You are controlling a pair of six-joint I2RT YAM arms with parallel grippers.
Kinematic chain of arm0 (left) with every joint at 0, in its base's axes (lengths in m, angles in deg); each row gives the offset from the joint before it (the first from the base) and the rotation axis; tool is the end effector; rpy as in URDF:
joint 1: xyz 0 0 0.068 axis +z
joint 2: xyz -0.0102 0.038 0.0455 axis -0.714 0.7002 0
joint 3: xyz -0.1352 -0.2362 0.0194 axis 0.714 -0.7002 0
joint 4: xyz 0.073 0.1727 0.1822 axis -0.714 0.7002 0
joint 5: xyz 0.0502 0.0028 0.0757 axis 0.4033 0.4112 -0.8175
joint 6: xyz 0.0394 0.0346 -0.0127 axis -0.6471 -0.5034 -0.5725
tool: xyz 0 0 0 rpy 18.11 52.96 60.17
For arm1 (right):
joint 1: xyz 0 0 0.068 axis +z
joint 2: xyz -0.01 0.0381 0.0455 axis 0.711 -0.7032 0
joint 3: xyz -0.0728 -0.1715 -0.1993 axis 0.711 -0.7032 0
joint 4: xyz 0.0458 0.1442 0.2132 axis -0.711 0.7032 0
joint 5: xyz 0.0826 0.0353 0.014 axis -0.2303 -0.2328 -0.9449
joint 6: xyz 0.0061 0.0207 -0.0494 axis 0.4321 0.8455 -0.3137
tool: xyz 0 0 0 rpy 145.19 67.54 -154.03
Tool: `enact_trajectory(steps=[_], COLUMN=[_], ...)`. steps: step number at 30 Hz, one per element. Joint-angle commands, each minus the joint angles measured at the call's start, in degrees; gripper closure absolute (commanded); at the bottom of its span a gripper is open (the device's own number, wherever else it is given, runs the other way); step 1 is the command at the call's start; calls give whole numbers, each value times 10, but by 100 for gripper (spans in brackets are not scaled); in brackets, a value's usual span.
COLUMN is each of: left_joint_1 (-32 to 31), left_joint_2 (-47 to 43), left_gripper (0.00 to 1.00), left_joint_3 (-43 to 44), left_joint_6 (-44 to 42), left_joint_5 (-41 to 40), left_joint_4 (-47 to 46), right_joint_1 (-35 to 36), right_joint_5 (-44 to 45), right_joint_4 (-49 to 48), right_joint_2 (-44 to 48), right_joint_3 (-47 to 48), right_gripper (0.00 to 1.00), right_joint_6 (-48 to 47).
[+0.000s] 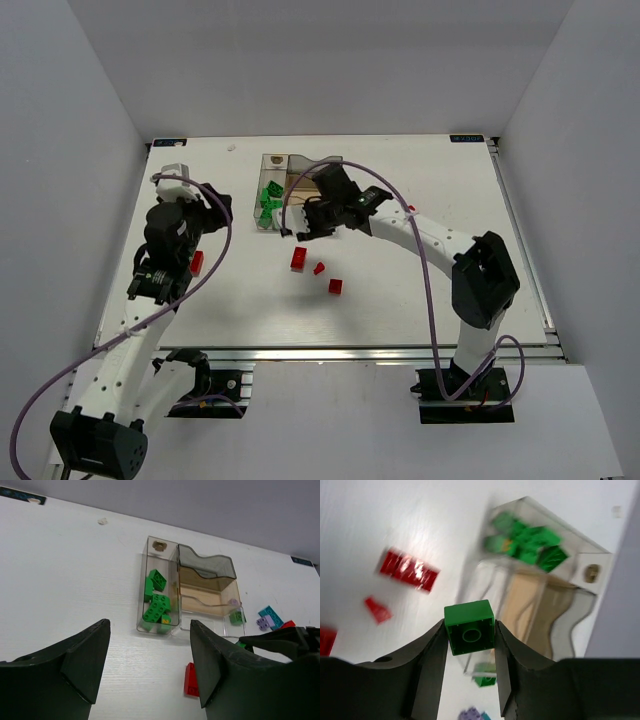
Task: Sort the legos into containers by color
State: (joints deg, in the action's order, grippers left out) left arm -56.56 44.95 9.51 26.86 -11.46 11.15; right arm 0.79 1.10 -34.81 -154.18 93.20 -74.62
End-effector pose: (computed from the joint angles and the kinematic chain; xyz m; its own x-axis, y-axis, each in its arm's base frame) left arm 0.1993 -0.0355 0.3389 -0.2169 -0.2725 -0.9374 0.0378 0.9572 -0.2870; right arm 0.2823 0.3072 0.2769 0.5675 -0.6892 -0.4505 -0.7757 -0.2640 -0.5732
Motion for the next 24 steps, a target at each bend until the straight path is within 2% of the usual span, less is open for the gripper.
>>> enact_trajectory(steps=[1,6,10,13,16,20,22,23,24], left_joint_1=[2,2,2,2,2,2,2,2,2], left_joint_2=[-29,-32,-28,-23,-19,-14,-12,-10,-10], left_gripper=[25,25,25,25,25,25,25,25,25], left_joint_3=[-11,-10,-12,-10,-11,-10,-10,-10,-10], left_joint_6=[1,-5,-8,-10,-12,-10,-11,-11,-11], left_joint_5=[-62,-82,-89,-90,-85,-75,-72,-70,-70], left_joint_4=[-13,-10,-10,-8,-8,-10,-10,-10,-10], right_joint_1=[14,14,15,13,7,0,-3,-5,-7], right_joint_5=[11,87,143,153,180,162,138,127,123], right_joint_4=[-175,-274,-331,-357,-377,-400,-404,-402,-401], right_joint_2=[4,-92,-175,-216,-238,-248,-259,-262,-266], right_joint_3=[9,118,205,229,235,216,219,222,224], right_gripper=[99,95,92,87,77,53,45,37,36], right_joint_6=[176,341,373,369,365,362,363,368,371])
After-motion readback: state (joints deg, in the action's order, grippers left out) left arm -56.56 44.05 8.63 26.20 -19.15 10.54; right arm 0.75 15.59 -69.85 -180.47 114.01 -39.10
